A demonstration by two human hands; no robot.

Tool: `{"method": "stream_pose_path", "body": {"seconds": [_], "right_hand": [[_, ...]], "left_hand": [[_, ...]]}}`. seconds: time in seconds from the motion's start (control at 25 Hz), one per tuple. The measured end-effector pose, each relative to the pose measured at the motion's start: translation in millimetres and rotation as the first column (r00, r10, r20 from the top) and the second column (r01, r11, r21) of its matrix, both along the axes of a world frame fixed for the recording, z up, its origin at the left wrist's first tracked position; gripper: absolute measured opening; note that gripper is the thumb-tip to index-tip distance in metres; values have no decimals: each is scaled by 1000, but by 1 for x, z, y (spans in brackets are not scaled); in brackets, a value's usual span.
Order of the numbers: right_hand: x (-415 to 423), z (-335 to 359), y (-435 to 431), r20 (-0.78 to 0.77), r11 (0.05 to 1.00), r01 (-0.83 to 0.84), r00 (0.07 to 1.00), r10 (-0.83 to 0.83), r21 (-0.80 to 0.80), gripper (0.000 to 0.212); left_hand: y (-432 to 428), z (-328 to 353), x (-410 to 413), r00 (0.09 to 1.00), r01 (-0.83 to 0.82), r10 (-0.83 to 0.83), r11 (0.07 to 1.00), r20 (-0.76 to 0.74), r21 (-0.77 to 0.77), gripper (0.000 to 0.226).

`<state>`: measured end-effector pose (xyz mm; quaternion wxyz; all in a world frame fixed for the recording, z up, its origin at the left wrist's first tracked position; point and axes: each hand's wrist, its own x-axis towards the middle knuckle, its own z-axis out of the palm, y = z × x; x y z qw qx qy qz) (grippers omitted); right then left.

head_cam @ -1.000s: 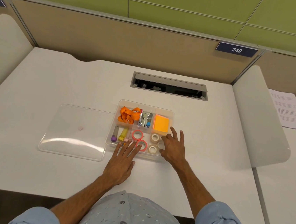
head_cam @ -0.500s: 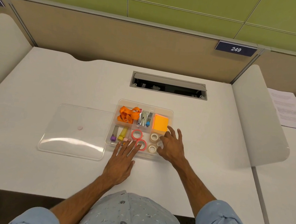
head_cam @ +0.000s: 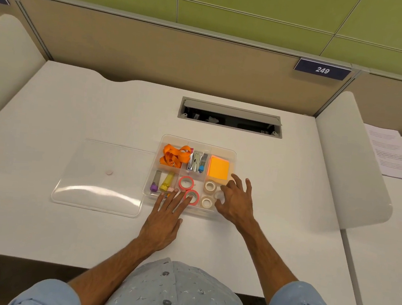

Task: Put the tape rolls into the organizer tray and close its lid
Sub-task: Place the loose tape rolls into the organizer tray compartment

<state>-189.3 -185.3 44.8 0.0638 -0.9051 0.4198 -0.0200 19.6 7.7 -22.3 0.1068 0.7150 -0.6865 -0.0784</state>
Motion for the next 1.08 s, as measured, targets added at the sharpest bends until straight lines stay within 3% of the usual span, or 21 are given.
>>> {"method": "stream_pose_path", "body": {"seconds": [0.4,1.08], "right_hand": [[9,-20,32,154,992,123,980,-128,42,39],[13,-21,31,52,993,75,995,-80,91,25]], "left_hand": [[0,-1,-1,1000,-3,3,1000,-14,9,72],[1,2,-4,1000,1,-1,999,13,-44,76]]}}
